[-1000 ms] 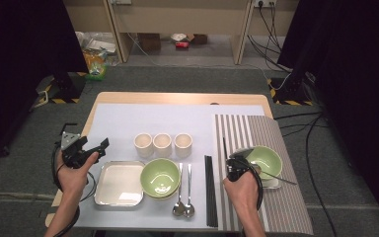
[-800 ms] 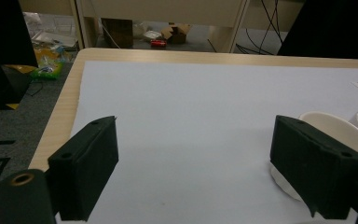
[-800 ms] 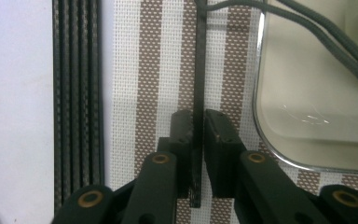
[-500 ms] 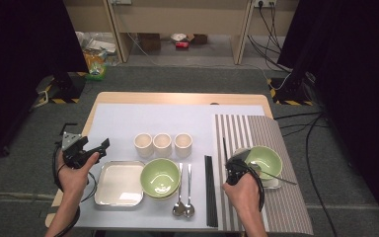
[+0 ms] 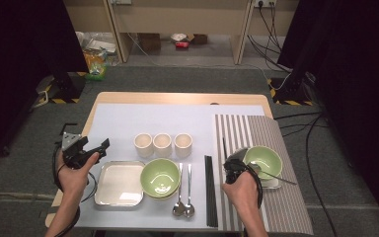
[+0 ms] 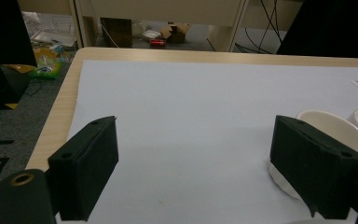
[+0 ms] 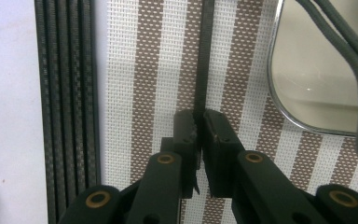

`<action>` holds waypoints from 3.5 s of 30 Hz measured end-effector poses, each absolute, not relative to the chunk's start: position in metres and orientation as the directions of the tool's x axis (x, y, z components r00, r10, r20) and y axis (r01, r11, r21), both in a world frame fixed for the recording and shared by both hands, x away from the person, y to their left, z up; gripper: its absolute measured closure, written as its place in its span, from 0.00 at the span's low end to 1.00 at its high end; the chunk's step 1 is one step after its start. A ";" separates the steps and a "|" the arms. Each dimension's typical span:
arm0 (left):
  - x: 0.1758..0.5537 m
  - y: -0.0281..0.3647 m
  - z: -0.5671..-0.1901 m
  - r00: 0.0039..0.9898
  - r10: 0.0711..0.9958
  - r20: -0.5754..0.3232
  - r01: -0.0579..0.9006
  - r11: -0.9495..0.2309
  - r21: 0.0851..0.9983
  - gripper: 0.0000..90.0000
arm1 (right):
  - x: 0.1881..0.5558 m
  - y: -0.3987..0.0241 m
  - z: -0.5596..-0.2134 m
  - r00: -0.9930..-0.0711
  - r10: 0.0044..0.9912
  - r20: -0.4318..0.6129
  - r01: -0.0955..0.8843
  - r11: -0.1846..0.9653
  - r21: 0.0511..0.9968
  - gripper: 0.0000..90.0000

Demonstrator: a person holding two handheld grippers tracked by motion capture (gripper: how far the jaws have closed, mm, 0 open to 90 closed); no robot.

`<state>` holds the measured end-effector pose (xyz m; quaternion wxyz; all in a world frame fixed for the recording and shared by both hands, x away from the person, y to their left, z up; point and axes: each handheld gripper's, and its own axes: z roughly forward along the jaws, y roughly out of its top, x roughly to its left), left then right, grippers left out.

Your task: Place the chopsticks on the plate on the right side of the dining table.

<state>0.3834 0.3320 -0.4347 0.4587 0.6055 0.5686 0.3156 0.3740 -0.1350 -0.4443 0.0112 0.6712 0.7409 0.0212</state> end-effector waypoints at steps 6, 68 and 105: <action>0.383 0.331 -0.435 0.157 0.978 -0.140 0.400 0.067 0.914 0.16 | 0.375 -0.138 -0.444 -0.106 0.994 0.033 0.994 0.104 0.041 0.93; 0.383 0.335 -0.433 0.143 0.981 -0.132 0.395 0.066 0.916 0.16 | 0.378 -0.166 -0.389 -0.403 0.913 0.059 0.905 0.388 0.174 0.96; 0.384 0.335 -0.435 0.139 0.981 -0.133 0.398 0.067 0.915 0.16 | 0.402 -0.209 -0.348 -0.487 0.872 -0.041 0.845 0.483 0.230 0.96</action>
